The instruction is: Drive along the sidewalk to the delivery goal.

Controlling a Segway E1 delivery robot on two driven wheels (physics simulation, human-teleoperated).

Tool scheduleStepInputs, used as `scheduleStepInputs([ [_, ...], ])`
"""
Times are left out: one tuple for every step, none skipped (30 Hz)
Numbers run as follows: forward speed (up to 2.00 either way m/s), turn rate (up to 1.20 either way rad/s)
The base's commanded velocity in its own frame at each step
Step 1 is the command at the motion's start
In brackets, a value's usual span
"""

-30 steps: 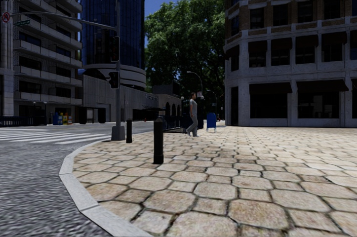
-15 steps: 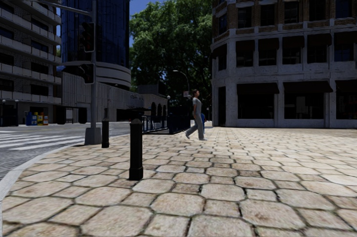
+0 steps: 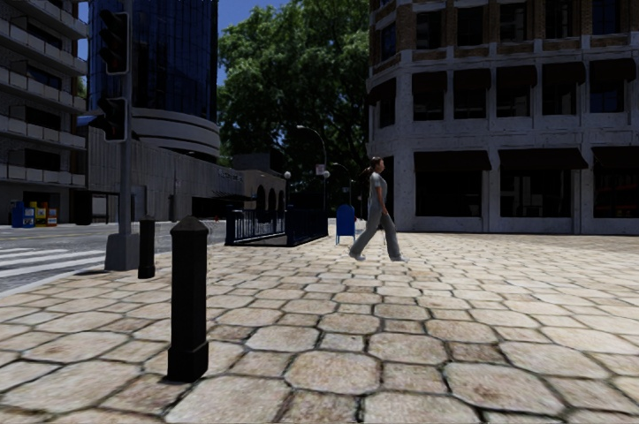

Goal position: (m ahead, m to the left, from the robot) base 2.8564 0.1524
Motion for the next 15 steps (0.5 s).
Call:
scheduleStepInputs([
  [1.58, -0.01],
  [1.58, -0.01],
  [1.58, -0.88],
  [1.58, -1.20],
  [1.58, -1.20],
  [1.58, -0.83],
  [1.57, 0.00],
  [1.55, 0.00],
  [1.55, 0.00],
  [1.54, 0.00],
  [1.53, 0.00],
  [1.53, 0.00],
  [1.52, 0.00],
  [1.52, 0.00],
  [1.52, 0.00],
])
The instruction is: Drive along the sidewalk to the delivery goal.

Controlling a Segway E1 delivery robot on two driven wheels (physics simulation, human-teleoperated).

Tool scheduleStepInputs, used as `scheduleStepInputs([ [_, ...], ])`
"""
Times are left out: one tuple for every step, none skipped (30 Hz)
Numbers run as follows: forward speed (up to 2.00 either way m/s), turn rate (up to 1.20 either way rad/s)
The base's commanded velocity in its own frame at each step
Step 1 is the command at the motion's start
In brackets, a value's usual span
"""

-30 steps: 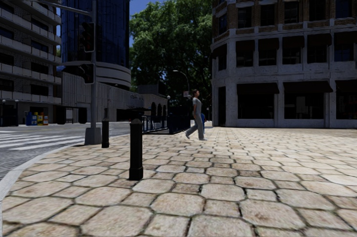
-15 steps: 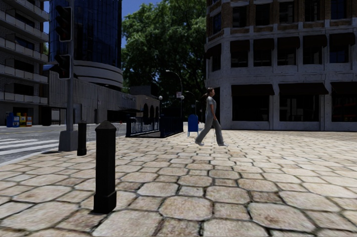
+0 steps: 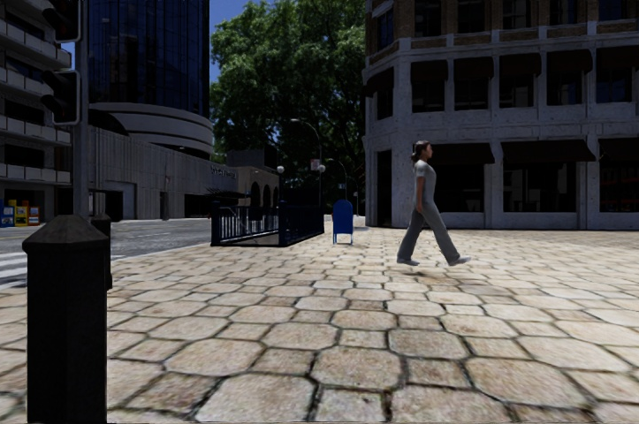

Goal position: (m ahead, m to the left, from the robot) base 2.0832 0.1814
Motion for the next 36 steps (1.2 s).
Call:
scheduleStepInputs([
  [1.51, 0.00],
  [1.50, 0.00],
  [1.43, 0.00],
  [1.43, 0.00],
  [1.36, 0.00],
  [1.34, 0.00],
  [1.34, 0.00],
  [1.34, 0.00],
  [1.34, 0.00],
  [1.34, 0.00],
  [1.34, 0.00],
  [1.34, 0.00],
  [1.34, 0.00],
  [1.34, 0.00],
  [1.34, 0.00],
  [1.34, 0.00],
  [1.34, 0.00],
  [1.34, 0.00],
  [1.34, 0.00],
  [1.34, 0.00],
  [1.34, 0.00],
  [1.34, 0.00],
  [1.34, 0.00],
  [1.34, 0.00],
  [1.34, 0.00],
  [1.34, 0.00],
  [1.34, 0.00],
  [1.34, 0.00],
  [1.34, 0.00],
  [1.34, 0.00],
  [1.34, 0.00],
  [1.34, 0.00],
  [1.34, 0.00],
  [1.34, 0.00],
  [1.34, 0.00],
  [1.34, 0.00],
])
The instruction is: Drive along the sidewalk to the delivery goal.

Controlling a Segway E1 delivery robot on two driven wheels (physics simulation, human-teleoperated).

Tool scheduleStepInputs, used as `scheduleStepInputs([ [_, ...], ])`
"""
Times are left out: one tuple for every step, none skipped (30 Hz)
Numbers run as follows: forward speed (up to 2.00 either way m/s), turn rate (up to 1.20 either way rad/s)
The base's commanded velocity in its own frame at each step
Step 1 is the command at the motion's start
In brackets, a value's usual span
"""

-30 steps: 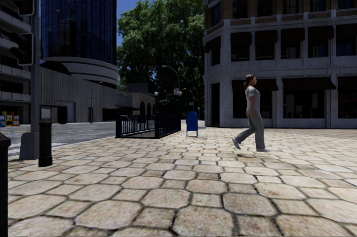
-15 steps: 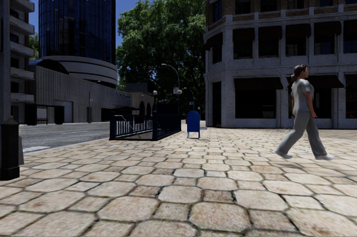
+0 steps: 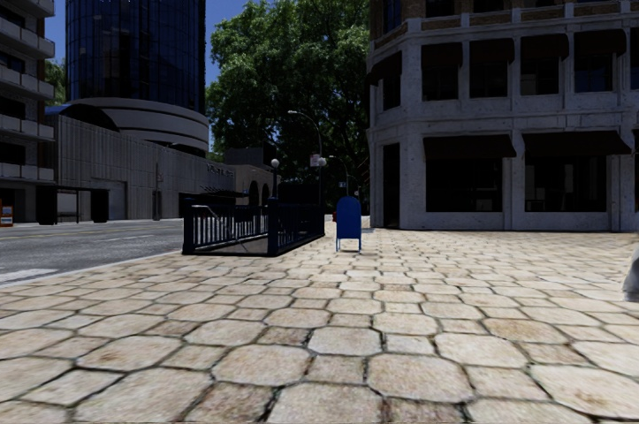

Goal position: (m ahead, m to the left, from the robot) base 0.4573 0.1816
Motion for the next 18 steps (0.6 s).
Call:
scheduleStepInputs([
  [1.34, 0.00],
  [1.34, 0.00],
  [1.34, 0.00],
  [1.34, 0.00],
  [1.34, 0.00],
  [1.34, 0.00],
  [1.34, 0.00],
  [1.34, 0.00],
  [1.34, 0.00],
  [1.34, 0.00],
  [1.34, 0.00],
  [1.20, 0.00],
  [0.77, 0.00],
  [0.49, 0.00],
  [0.49, 0.00],
  [0.11, 0.00],
  [0.00, 0.00],
  [0.00, 0.00],
])
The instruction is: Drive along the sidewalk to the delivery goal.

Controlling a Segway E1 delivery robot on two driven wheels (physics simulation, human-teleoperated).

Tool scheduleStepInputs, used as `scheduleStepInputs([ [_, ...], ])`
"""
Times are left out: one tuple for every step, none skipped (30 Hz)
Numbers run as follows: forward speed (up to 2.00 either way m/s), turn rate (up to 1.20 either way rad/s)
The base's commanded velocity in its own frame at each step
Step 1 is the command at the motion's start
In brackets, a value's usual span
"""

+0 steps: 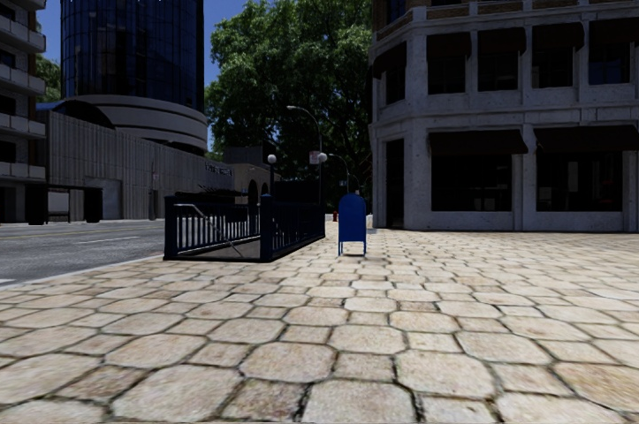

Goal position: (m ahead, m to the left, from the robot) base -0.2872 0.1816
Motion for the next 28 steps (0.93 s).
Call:
scheduleStepInputs([
  [0.00, 0.00],
  [0.00, 0.00],
  [0.00, 0.00],
  [0.00, 0.00],
  [0.00, 0.00],
  [0.00, 0.00],
  [0.00, 0.00],
  [0.00, 0.00],
  [0.00, 0.00],
  [0.00, 0.00],
  [0.00, 0.00],
  [0.00, 0.00],
  [0.00, 0.00],
  [0.00, 0.00],
  [0.00, 0.00],
  [0.00, 0.00],
  [0.00, 0.00],
  [0.00, 0.00],
  [0.00, 0.00],
  [0.00, 0.00],
  [0.00, 0.00],
  [0.00, 0.00],
  [0.00, 0.00],
  [0.00, 0.00],
  [0.00, 0.00],
  [0.00, 0.00],
  [0.00, 0.00],
  [0.00, 0.00],
])
